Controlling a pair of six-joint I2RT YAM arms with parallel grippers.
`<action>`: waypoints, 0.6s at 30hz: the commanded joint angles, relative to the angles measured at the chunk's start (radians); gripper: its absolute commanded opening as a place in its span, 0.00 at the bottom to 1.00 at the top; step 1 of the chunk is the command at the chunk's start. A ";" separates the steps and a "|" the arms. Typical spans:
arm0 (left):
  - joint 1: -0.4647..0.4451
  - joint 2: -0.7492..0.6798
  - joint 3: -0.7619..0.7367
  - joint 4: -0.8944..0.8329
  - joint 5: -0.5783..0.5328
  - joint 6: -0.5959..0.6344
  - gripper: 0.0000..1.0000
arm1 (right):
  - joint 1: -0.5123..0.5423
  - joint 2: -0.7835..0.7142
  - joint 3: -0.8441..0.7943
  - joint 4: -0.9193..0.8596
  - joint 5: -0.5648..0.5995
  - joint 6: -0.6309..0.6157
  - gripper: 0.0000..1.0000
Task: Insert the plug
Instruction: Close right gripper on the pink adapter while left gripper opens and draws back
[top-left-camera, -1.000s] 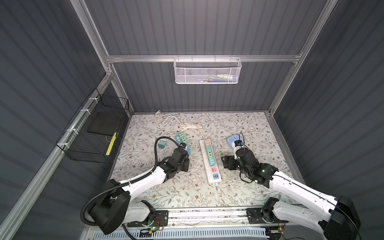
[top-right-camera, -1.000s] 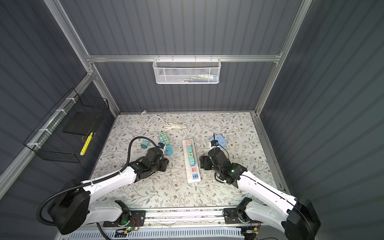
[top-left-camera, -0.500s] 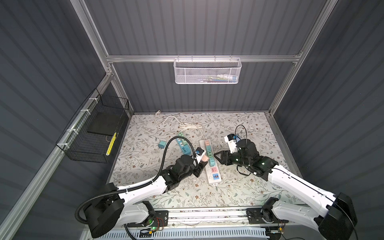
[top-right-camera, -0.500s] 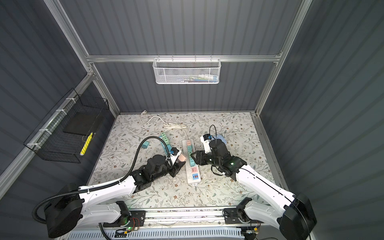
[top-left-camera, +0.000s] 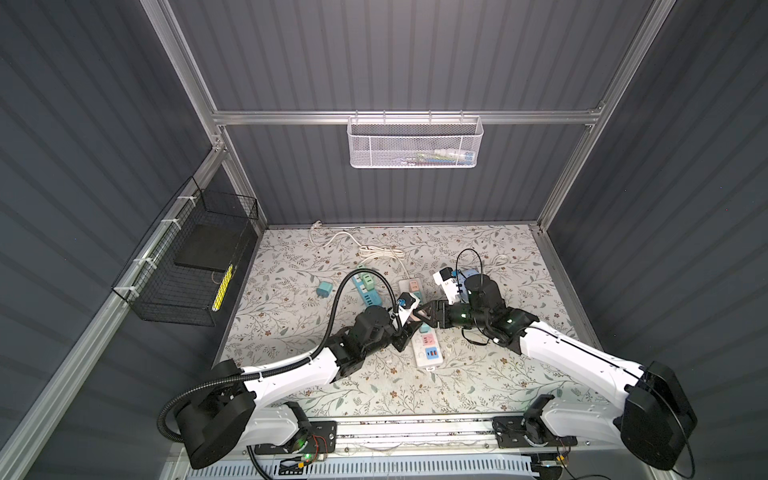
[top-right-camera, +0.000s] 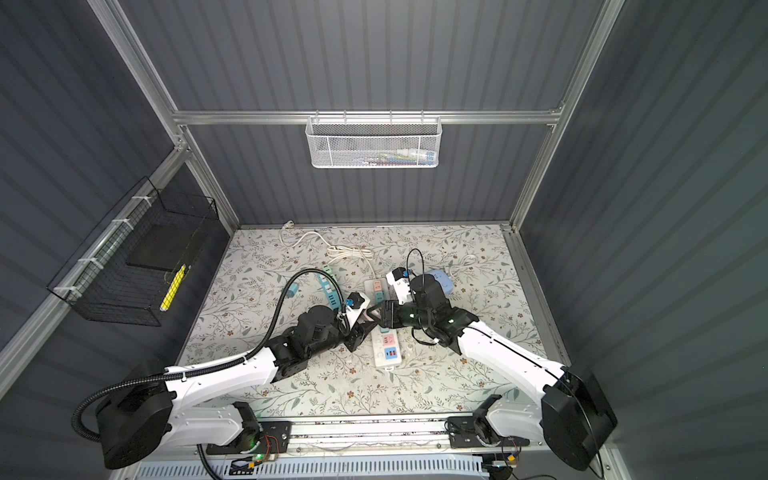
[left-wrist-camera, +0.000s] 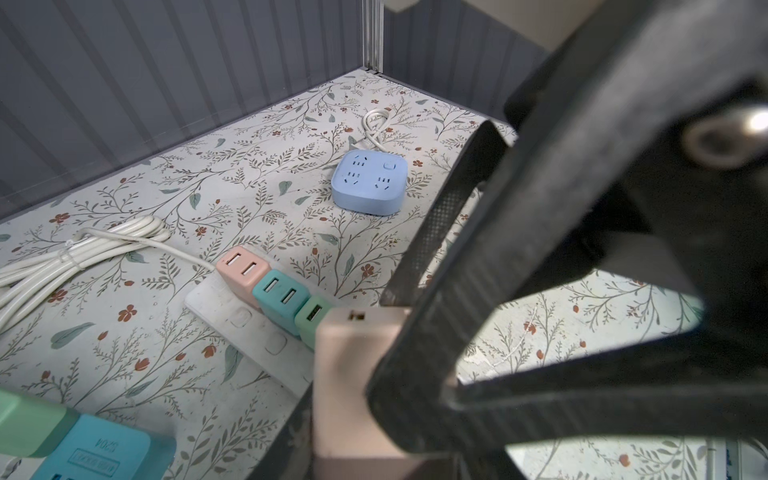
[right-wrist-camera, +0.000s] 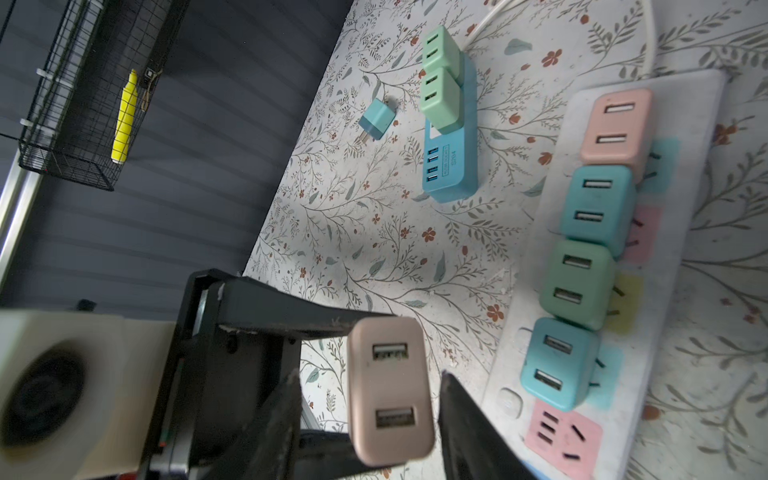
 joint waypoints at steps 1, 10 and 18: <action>-0.005 -0.016 0.031 0.030 0.024 0.009 0.29 | -0.001 0.019 -0.006 0.052 -0.036 0.020 0.50; -0.006 -0.031 0.024 0.026 0.005 -0.003 0.37 | -0.001 0.040 -0.008 0.072 -0.063 0.043 0.27; -0.005 -0.081 0.012 -0.035 -0.074 -0.042 0.80 | -0.002 -0.019 -0.016 0.044 0.012 0.026 0.23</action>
